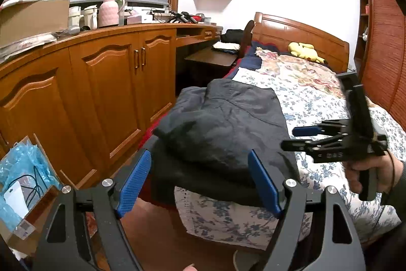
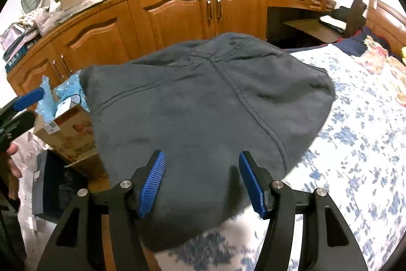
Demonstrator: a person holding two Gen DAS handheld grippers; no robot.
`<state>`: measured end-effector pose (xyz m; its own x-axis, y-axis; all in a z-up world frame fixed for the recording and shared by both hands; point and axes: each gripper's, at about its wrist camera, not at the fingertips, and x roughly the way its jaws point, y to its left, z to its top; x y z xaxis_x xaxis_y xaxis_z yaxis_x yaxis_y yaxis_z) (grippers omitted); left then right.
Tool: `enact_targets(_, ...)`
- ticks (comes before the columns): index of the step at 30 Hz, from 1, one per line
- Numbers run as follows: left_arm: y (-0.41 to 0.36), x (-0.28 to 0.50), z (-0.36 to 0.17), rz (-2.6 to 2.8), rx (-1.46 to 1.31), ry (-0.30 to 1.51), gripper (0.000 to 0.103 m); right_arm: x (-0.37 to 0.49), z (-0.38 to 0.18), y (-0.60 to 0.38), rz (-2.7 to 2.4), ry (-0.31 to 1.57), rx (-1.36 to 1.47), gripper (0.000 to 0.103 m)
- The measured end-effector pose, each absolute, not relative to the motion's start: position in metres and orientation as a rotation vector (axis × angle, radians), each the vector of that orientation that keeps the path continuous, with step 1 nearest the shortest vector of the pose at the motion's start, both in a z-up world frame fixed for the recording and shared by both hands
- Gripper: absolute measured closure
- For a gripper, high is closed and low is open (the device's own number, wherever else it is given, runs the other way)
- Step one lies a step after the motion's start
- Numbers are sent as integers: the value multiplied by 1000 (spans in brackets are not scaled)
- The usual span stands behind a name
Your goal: Fold large clothes
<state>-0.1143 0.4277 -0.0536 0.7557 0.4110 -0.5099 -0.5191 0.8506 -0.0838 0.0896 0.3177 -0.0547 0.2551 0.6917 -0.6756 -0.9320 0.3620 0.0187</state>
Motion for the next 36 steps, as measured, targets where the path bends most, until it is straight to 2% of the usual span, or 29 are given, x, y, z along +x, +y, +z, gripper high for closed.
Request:
enact_targets(6,399,-93,-49,471,-200,508,23,83,-46,275,1133,625,-406,40)
enact_targets(9,378,-78,-45,429,-186,515,21,80,-43,254,1113,606,-393,35)
enact_targets(18,313,-39,-33,334,-145,509,20,80,-37,175,1028,572,-311,33)
enact_targets(20,297,-30,-31,311,-139,513,20,80,-35,157,1002,562,-293,31)
enact_targets(25,259,-9,-30,257,-123,531,20,79,-33,116,933,537,-253,18)
enact_targets(36,174,28,-43,173,-79,584,20,58,-40,29,795,508,-188,16)
